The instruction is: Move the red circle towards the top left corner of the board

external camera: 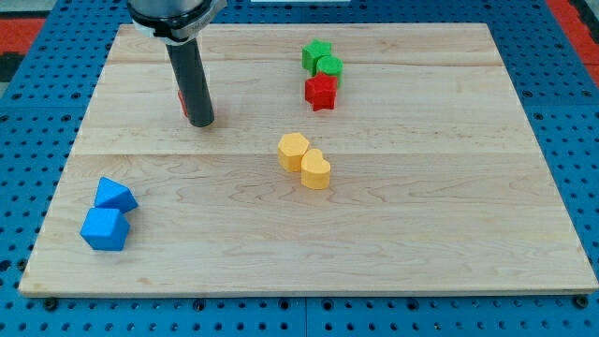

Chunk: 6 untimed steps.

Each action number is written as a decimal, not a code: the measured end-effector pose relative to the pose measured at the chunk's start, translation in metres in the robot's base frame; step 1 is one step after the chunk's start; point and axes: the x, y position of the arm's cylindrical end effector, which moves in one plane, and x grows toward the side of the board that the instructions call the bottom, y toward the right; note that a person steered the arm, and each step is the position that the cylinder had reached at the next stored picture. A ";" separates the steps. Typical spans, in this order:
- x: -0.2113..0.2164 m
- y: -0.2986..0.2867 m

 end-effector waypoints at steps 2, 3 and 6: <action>0.011 -0.006; -0.047 -0.017; -0.100 0.035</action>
